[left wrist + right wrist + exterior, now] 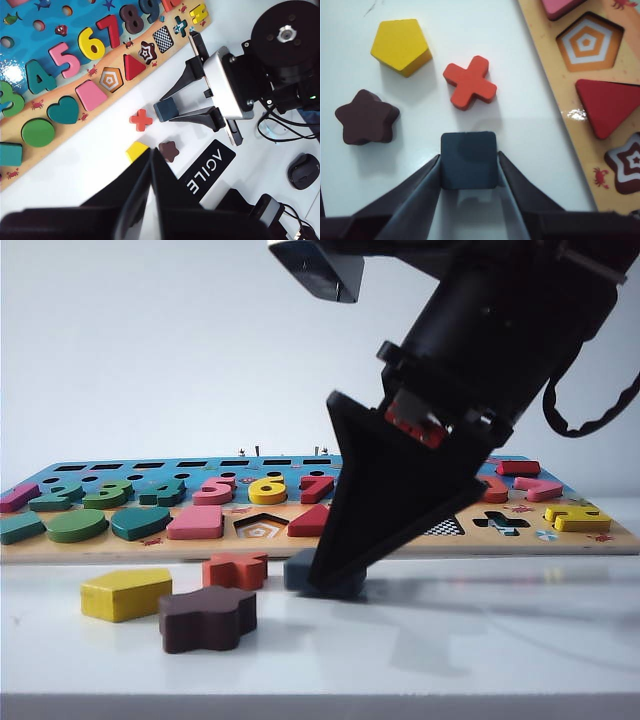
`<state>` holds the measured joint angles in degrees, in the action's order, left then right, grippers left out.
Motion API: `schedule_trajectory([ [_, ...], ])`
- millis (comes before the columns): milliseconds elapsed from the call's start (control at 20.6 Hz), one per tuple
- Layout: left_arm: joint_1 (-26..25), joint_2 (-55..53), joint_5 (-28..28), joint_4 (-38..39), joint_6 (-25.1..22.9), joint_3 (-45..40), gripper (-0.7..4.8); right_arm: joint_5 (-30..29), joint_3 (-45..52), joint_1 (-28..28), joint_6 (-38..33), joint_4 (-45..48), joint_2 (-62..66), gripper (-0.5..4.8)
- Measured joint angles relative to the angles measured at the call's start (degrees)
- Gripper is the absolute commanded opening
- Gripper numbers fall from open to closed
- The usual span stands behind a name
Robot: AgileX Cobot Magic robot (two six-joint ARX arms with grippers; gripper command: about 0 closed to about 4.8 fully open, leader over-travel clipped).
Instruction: Insert the cube into the slot.
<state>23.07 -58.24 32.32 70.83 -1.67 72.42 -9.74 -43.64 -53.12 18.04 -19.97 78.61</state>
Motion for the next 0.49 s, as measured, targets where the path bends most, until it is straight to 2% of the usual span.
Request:
schedule_trajectory([
  [243, 0.00, 0.00, 0.00, -0.02, 0.00, 0.00, 0.17, 3.91, -2.62, 0.00, 5.44, -1.05, -6.03, 1.74],
  [486, 0.00, 0.00, 0.00, -0.02, 0.00, 0.00, 0.17, 8.00, -4.79, 0.00, 9.73, -6.25, -12.79, 1.69],
])
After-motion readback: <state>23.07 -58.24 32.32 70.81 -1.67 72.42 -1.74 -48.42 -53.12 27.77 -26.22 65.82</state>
